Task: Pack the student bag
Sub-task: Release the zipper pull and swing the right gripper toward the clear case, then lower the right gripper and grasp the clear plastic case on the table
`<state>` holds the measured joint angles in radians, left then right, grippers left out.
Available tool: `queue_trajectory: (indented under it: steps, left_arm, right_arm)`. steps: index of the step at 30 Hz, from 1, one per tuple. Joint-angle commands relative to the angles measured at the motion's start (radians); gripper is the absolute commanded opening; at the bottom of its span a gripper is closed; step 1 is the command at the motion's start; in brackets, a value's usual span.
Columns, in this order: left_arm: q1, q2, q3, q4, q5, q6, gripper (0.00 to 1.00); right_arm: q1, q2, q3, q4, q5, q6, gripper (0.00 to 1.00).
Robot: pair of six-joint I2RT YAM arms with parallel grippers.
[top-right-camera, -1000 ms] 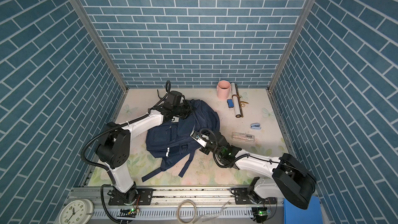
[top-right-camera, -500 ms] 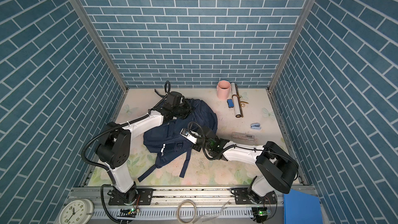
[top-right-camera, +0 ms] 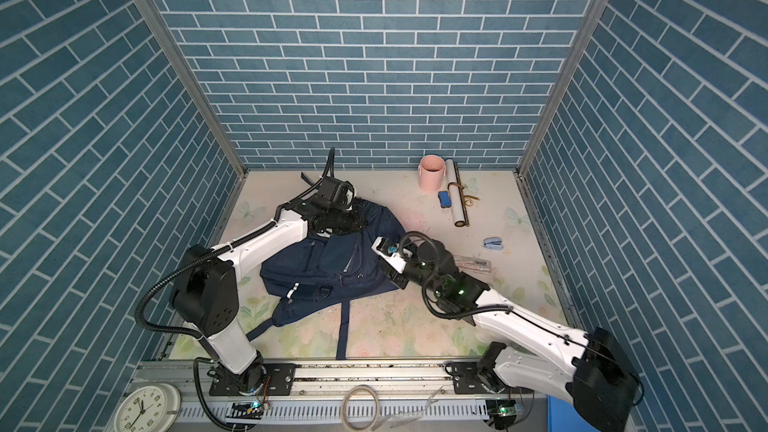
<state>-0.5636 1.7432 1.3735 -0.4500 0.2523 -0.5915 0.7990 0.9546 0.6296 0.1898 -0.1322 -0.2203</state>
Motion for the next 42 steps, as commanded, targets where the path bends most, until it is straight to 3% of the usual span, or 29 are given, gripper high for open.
queue_trajectory:
  steps: [1, 4, 6, 9, 15, 19, 23, 27, 33, 42]
  left_arm:
    - [-0.030, 0.006, 0.032, -0.058, -0.041, 0.079, 0.00]
    - [-0.055, 0.029, 0.057, -0.073, -0.058, 0.092, 0.00]
    - [-0.084, 0.025, 0.088, -0.104, -0.128, 0.117, 0.25]
    - [-0.127, -0.019, 0.118, -0.127, -0.243, 0.146, 0.47]
    - [-0.179, -0.183, 0.059, -0.104, -0.388, 0.170, 0.60]
    - [-0.201, -0.290, -0.042, -0.066, -0.404, 0.175, 0.63]
    - [-0.203, -0.355, -0.135, -0.059, -0.369, 0.203, 0.63]
    - [-0.222, -0.365, -0.211, -0.052, -0.328, 0.215, 0.63]
    - [-0.285, -0.333, -0.270, -0.041, -0.361, 0.218, 0.65]
    - [-0.300, -0.375, -0.330, -0.012, -0.359, 0.204, 0.65]
  right_arm:
    - [-0.085, -0.074, -0.015, -0.100, 0.051, 0.082, 0.50]
    - [-0.183, -0.095, 0.016, -0.186, 0.117, 0.146, 0.55]
    - [-0.246, -0.087, 0.052, -0.271, 0.137, 0.194, 0.55]
    - [-0.308, -0.065, 0.095, -0.376, 0.159, 0.253, 0.57]
    - [-0.409, 0.007, 0.155, -0.501, 0.160, 0.362, 0.59]
    - [-0.448, 0.063, 0.169, -0.536, 0.155, 0.346, 0.62]
    - [-0.540, 0.167, 0.187, -0.556, 0.077, 0.306, 0.69]
    - [-0.617, 0.313, 0.242, -0.579, 0.037, 0.229, 0.72]
    - [-0.709, 0.480, 0.280, -0.578, 0.025, 0.072, 0.75]
    - [-0.774, 0.669, 0.331, -0.562, -0.004, 0.149, 0.75]
